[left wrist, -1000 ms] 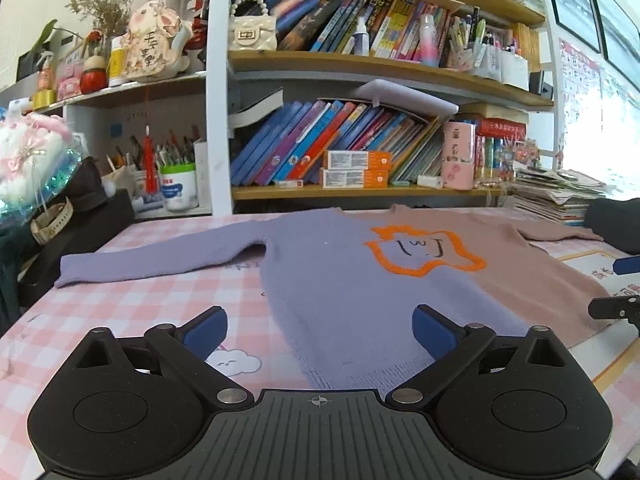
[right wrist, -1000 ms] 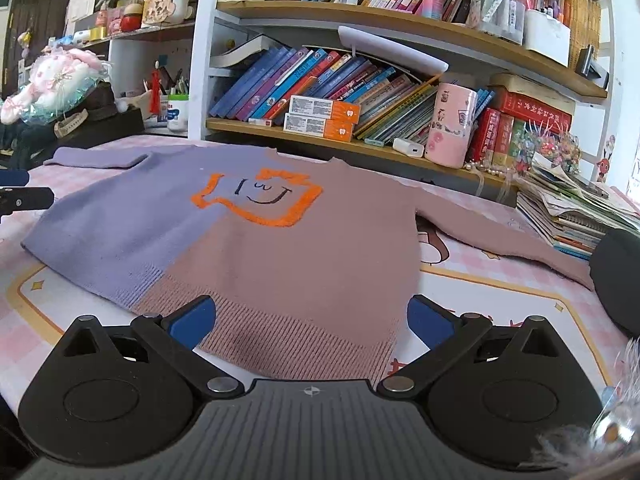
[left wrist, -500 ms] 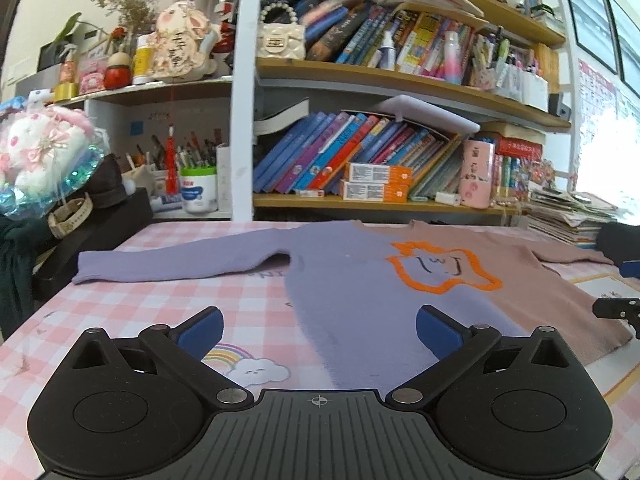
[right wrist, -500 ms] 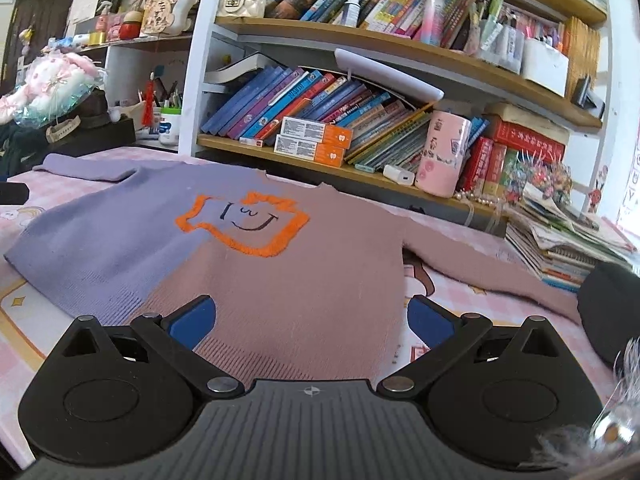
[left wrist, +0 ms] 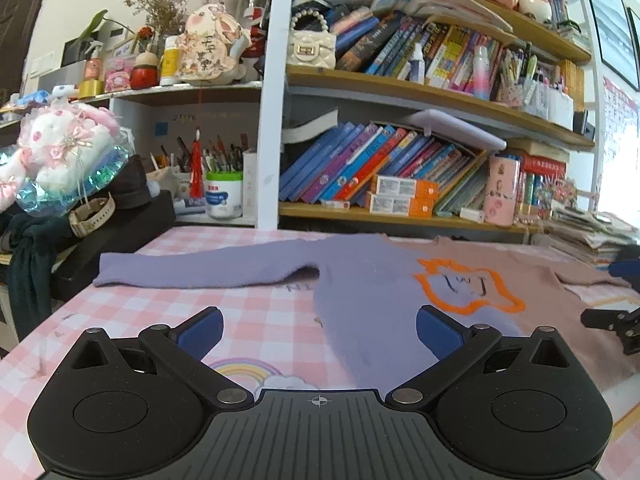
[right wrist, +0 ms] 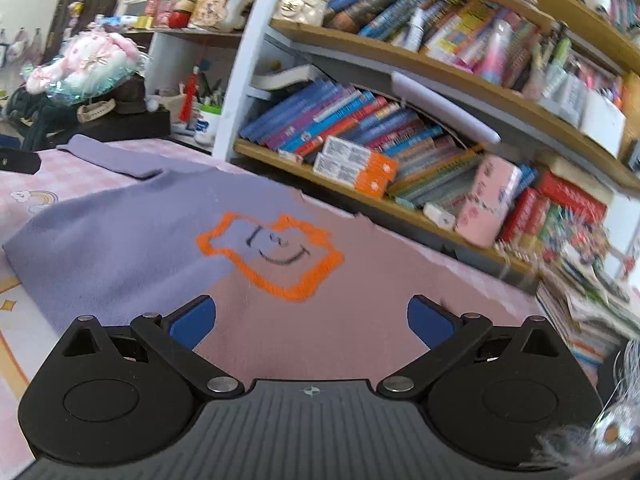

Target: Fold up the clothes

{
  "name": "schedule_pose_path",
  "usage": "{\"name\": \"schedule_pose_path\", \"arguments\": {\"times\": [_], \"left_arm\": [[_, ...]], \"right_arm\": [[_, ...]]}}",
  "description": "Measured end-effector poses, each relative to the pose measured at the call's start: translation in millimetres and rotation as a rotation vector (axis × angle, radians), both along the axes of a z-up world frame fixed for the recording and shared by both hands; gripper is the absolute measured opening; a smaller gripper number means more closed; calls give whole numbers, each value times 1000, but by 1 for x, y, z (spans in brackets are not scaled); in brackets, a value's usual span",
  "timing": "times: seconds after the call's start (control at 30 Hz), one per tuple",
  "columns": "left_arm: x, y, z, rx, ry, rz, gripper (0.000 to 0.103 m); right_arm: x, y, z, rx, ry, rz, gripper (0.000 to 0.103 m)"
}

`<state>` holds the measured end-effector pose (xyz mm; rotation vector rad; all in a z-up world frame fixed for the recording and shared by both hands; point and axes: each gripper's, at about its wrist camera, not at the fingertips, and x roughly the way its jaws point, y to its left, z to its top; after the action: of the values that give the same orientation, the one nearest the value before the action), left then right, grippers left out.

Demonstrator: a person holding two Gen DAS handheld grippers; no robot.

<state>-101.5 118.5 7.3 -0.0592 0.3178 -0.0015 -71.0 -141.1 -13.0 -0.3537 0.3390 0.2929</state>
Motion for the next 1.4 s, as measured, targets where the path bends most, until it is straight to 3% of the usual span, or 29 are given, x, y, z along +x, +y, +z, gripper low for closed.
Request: {"name": "schedule_pose_path", "arguments": {"times": [0.17, 0.43, 0.57, 0.73, 0.8, 0.93, 1.17, 1.4], "left_arm": [[8, -5, 7, 42, -7, 30, 103], [25, -18, 14, 238, -67, 100, 103], [34, -14, 16, 231, -120, 149, 103], [51, 4, 22, 140, -123, 192, 103], [58, 10, 22, 140, -128, 215, 103], [71, 13, 22, 207, -95, 266, 103], [88, 33, 13, 221, -39, 301, 103], [114, 76, 17, 150, 9, 334, 103]], "right_arm": [[15, 4, 4, 13, 2, 37, 103], [24, 1, 6, 77, -41, 148, 103], [24, -2, 6, 110, -78, 162, 103], [21, -14, 4, 182, -98, 165, 103], [20, -20, 3, 205, -101, 158, 103], [19, -24, 4, 230, -108, 167, 103], [21, -22, 4, 221, -93, 159, 103], [30, -35, 3, 278, -59, 63, 103]]}}
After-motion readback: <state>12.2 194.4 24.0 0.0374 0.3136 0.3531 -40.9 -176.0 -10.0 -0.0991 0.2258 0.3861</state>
